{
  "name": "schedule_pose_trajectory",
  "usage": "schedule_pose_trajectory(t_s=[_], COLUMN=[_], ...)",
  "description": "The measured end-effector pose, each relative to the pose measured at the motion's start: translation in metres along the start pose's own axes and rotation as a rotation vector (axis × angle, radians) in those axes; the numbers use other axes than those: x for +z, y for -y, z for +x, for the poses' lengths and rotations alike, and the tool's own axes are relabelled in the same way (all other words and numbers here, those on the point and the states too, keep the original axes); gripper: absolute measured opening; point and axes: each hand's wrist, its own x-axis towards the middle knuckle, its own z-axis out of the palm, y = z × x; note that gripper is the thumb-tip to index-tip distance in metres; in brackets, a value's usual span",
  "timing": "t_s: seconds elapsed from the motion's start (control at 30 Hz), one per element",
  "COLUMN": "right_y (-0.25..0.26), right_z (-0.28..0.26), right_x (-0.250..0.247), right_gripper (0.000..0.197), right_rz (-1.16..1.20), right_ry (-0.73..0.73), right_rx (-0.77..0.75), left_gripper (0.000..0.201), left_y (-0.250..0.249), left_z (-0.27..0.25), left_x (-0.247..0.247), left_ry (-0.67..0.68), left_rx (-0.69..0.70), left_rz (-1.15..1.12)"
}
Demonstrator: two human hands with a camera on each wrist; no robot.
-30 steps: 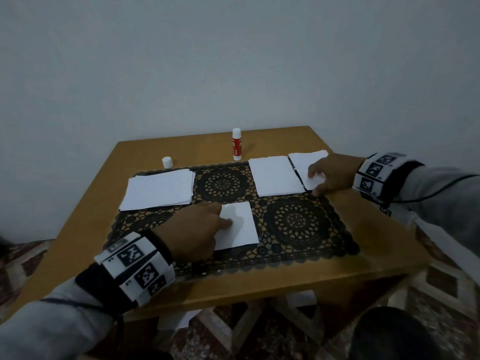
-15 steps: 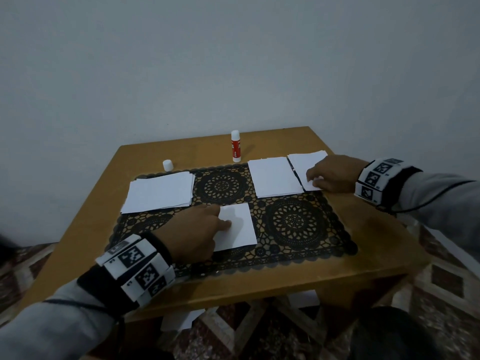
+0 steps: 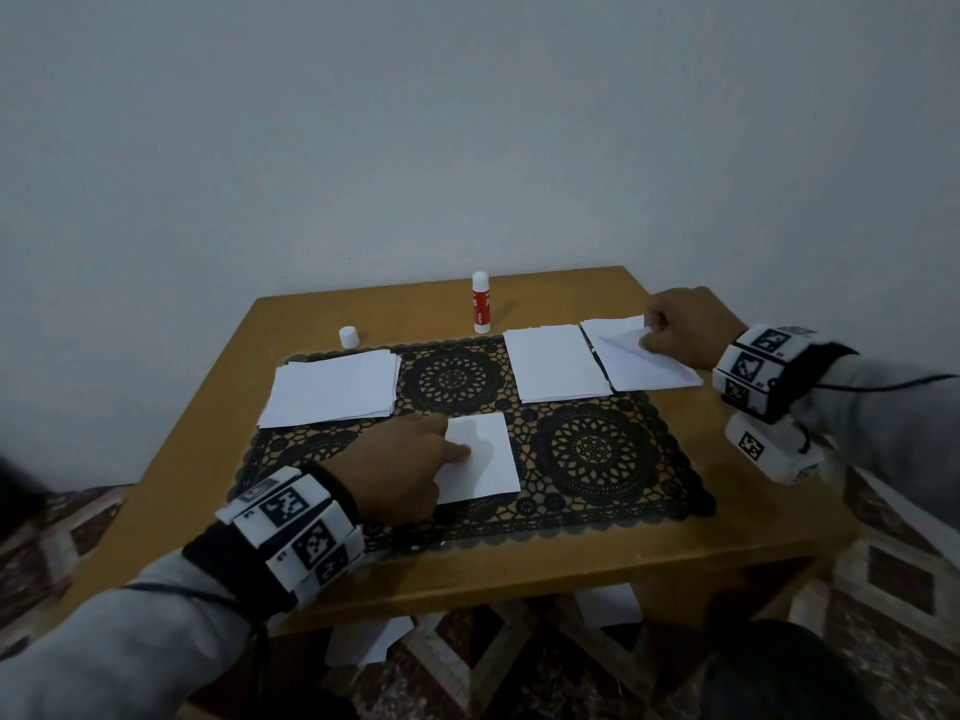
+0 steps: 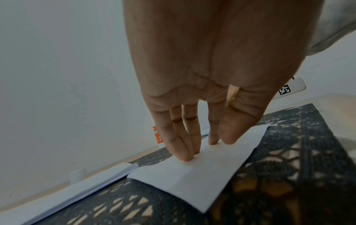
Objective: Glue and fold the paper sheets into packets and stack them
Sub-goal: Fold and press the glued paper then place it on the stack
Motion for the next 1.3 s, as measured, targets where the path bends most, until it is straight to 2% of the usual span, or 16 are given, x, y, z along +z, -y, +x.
schedule_pose_trajectory(t_s=[0.13, 0.23, 0.33, 0.4, 0.47, 0.53, 0.6, 0.73, 0.83, 0.93, 1.03, 1.1, 1.3], right_y=[0.018, 0.050, 0.082, 0.101, 0.114, 0.122, 0.127, 0.131, 0.132, 0.138, 0.143, 0.144, 0.145], right_z=[-0.006, -0.018, -0.030, -0.035, -0.036, -0.036, -0.037, -0.044, -0.047, -0.047, -0.044, -0.041, -0.037], right_x=[-0.027, -0.049, -0.063, -0.064, -0.056, -0.042, -0.026, 0.004, 0.020, 0.030, 0.036, 0.041, 0.048], right_gripper=[0.009, 0.012, 0.014, 0.013, 0.014, 0.012, 0.011, 0.016, 0.019, 0.016, 0.019, 0.022, 0.026], right_rz=[0.108, 0.287, 0.725, 0.981, 1.114, 1.151, 1.127, 1.140, 0.973, 0.877, 0.788, 0.735, 0.628], right_ry=[-0.221, -0.302, -0.160, -0.014, 0.105, 0.206, 0.288, 0.537, 0.629, 0.647, 0.631, 0.619, 0.556], right_rx=[-0.132, -0.216, -0.203, -0.152, -0.092, -0.022, 0.052, 0.169, 0.171, 0.184, 0.191, 0.187, 0.161], left_gripper=[0.053, 0.042, 0.034, 0.043, 0.041, 0.030, 0.022, 0.027, 0.027, 0.021, 0.016, 0.016, 0.024], left_y=[0.007, 0.016, 0.030, 0.038, 0.040, 0.039, 0.043, 0.053, 0.058, 0.064, 0.070, 0.072, 0.072], left_z=[-0.001, -0.004, -0.008, -0.012, -0.019, -0.026, -0.030, -0.034, -0.035, -0.031, -0.028, -0.027, -0.021], left_x=[-0.001, -0.006, -0.013, -0.020, -0.028, -0.031, -0.026, -0.008, 0.005, 0.010, 0.012, 0.012, 0.018], left_ry=[-0.004, -0.050, -0.261, -0.387, -0.404, -0.370, -0.409, -0.484, -0.477, -0.357, -0.203, -0.196, -0.167], left_rx=[-0.028, -0.065, -0.122, -0.173, -0.196, -0.212, -0.267, -0.401, -0.472, -0.545, -0.604, -0.620, -0.597], left_rz=[-0.106, -0.313, -0.539, -0.887, -1.318, -1.495, -1.481, -1.272, -1.208, -1.076, -1.155, -1.170, -0.937])
